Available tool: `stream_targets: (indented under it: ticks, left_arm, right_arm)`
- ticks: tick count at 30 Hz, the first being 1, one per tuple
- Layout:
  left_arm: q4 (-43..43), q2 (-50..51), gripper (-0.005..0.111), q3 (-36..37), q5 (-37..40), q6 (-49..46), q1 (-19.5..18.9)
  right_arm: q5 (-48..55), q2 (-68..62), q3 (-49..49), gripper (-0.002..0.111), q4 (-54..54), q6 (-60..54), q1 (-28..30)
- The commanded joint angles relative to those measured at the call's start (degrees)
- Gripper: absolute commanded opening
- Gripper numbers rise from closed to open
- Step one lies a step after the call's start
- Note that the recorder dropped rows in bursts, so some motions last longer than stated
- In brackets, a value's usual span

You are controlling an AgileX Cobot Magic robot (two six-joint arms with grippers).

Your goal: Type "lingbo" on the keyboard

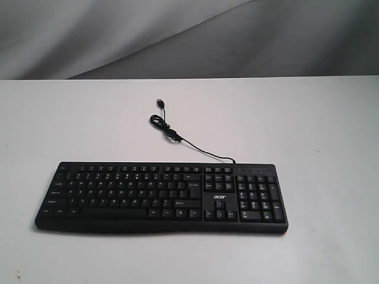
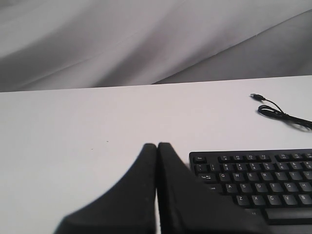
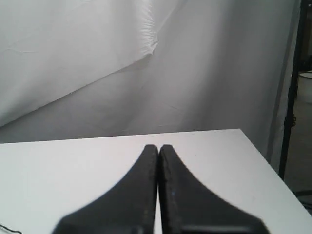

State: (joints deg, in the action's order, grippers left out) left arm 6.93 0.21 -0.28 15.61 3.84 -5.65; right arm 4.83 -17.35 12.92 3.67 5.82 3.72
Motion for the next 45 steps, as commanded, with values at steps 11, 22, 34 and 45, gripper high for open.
stream_targets:
  ticks: [11, 22, 34, 45]
  left_arm:
    - [-0.2, -0.2, 0.001, 0.3, -0.4, 0.1, -0.1]
    - [-0.2, -0.2, 0.001, 0.3, -0.4, 0.1, -0.1]
    - [-0.2, -0.2, 0.001, 0.3, -0.4, 0.1, -0.1]
    - [-0.2, -0.2, 0.001, 0.3, -0.4, 0.1, -0.1]
  right_arm:
    - [9.3, 17.3, -12.9, 0.0, -1.3, -5.8, 0.5]
    - [14.8, 17.3, -12.9, 0.0, -1.9, -5.8, 0.4]
    - [14.8, 17.3, -12.9, 0.0, -1.9, -5.8, 0.4]
    - [14.8, 17.3, -12.9, 0.0, -1.9, -5.8, 0.4]
